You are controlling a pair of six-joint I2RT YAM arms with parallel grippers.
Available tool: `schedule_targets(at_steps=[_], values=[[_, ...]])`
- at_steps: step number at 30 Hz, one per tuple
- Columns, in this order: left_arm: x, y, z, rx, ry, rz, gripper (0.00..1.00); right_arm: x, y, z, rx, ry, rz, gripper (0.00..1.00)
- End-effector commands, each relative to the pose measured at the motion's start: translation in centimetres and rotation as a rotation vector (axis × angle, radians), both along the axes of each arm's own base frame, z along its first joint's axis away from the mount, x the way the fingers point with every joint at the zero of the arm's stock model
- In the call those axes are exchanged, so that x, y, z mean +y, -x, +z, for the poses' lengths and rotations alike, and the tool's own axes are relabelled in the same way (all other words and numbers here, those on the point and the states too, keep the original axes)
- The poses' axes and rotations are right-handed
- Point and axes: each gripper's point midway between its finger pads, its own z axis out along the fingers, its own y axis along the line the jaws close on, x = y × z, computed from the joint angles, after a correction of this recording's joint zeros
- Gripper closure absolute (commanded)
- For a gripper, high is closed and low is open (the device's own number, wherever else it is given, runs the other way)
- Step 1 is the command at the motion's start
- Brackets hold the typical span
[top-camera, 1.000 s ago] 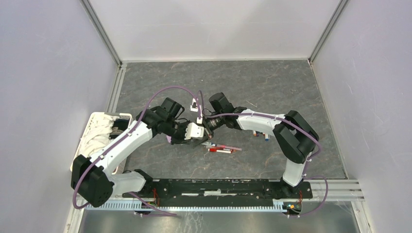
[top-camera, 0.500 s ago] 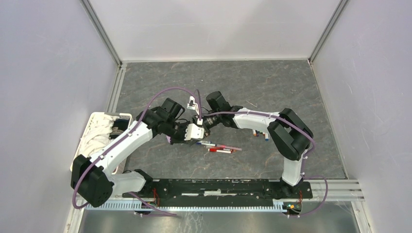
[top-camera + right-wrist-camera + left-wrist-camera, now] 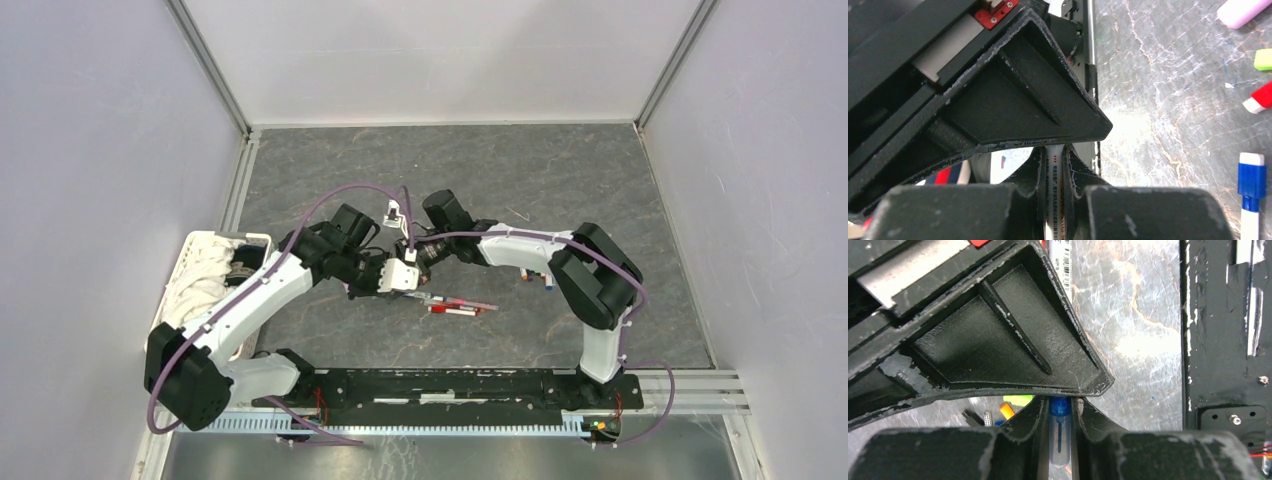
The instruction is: Open the pen caps
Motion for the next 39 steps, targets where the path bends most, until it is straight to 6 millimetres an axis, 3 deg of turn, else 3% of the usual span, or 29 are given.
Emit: schedule_targets(at_steps=[1,3,4,6,8,11,16,17,20,23,27,34,36,39], values=[[5.0,-2.7,0.5,-0.129,-0.118,0.014,0.98,-5.3,1.4,-2.5,-0.058,0.131,-0.075,1.00],[9.4,-4.8,0.8,-0.171,-0.142,0.069,0.98,-8.0,3.5,-3.5,-0.053,0.148,-0.131,1.00],[10.1,-5.1,0.6,-0.169,-0.145,0.075,0.98,-7.9,3.5,-2.9,-0.045,0.114,-0.157,1.00],[8.1,-4.0,0.8,-0.114,-0.107,0.049,0.98,-7.9,4.0,-2.5,-0.055,0.105,-0.120,1.00],[6.8,-4.1,1.9,-0.138,-0.059,0.053,0.98,-8.3,4.3,-2.7,-0.063,0.121,-0.113,1.00],[6.9,-4.8,2.2,-0.187,-0.060,0.067,0.98,-8.9,4.9,-3.0,-0.055,0.124,-0.108,1.00],[3.6,-3.4,2.7,-0.153,-0.040,0.031,0.97,-7.4,4.3,-1.5,-0.070,0.058,-0.109,1.00],[2.6,-2.7,2.6,-0.152,-0.033,0.014,0.95,-7.0,4.2,-1.4,-0.070,0.057,-0.103,1.00],[-0.6,-0.3,2.8,-0.091,0.033,-0.027,0.71,-5.6,3.6,-0.5,-0.078,0.036,-0.085,1.00],[-2.4,1.7,2.8,-0.019,0.068,-0.057,0.47,-4.3,3.3,0.5,-0.076,0.001,-0.066,1.00],[-3.2,3.1,1.7,0.026,0.066,-0.085,0.39,-2.7,2.6,1.5,-0.082,-0.031,-0.054,1.00],[-3.1,3.4,0.6,0.032,0.044,-0.094,0.41,-0.9,2.1,2.2,-0.077,-0.069,-0.060,1.00],[-2.9,3.0,0.3,0.013,0.030,-0.075,0.53,-0.7,2.1,2.6,-0.082,-0.091,-0.069,0.97],[-2.3,2.1,0.2,-0.027,-0.003,-0.042,0.82,-0.8,2.2,2.9,-0.094,-0.114,-0.089,0.75]])
